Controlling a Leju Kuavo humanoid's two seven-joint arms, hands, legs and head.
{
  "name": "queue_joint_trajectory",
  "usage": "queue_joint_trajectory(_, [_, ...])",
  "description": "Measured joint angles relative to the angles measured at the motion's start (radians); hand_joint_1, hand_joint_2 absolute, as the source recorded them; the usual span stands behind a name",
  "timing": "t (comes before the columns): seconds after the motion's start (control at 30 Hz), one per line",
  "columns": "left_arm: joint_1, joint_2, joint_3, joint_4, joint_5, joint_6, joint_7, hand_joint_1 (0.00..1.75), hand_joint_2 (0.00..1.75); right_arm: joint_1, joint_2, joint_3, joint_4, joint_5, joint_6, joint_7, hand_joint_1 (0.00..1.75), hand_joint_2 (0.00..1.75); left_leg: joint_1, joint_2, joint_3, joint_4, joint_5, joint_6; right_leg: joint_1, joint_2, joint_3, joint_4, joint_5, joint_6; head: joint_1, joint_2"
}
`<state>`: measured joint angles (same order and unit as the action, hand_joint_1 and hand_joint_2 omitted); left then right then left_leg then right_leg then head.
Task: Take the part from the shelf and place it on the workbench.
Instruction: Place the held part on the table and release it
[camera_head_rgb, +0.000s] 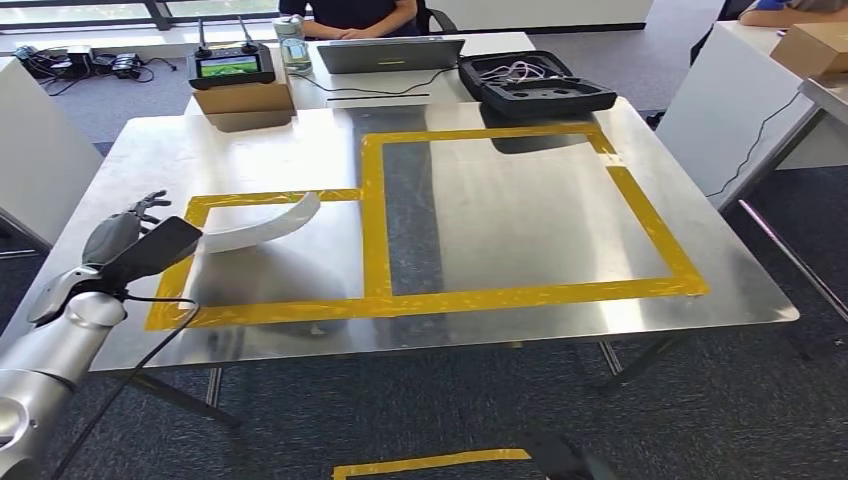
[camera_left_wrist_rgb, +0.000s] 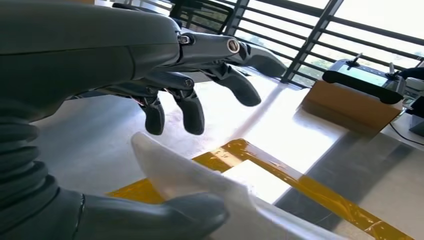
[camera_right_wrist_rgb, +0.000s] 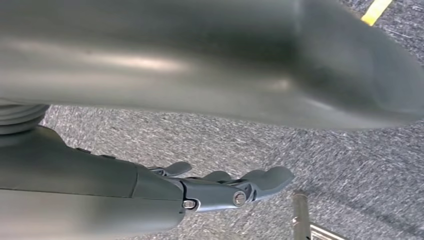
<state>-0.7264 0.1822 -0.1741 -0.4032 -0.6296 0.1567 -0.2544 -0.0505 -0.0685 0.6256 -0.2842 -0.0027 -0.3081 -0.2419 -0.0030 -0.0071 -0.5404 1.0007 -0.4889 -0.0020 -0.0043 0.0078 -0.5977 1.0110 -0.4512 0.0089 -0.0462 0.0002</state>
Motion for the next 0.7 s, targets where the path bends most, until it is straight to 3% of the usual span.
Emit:
queue_joint_trajectory(0.37, [0.036,-0.003,0.004,0.000,0.034,0.053,-0.009,0.00,0.00,0.013,-0.005,0.006,0.000,-0.006,-0.005,-0.012,0.00,0.00,0.000,0.000,0.000,0.000,0.000,0.000,0.000,0.000,0.000,0.000,0.000,0.000,0.000,0.000])
queue_joint_trajectory(0.7, [0.058,-0.004,0.004,-0.007,0.048,0.043,-0.033,0.00,0.00,0.015,-0.009,0.019,0.000,-0.010,-0.008,-0.013,0.00,0.00,0.000,0.000,0.000,0.000,0.000,0.000,0.000,0.000,0.000,0.000,0.000,0.000,0.000,0.000])
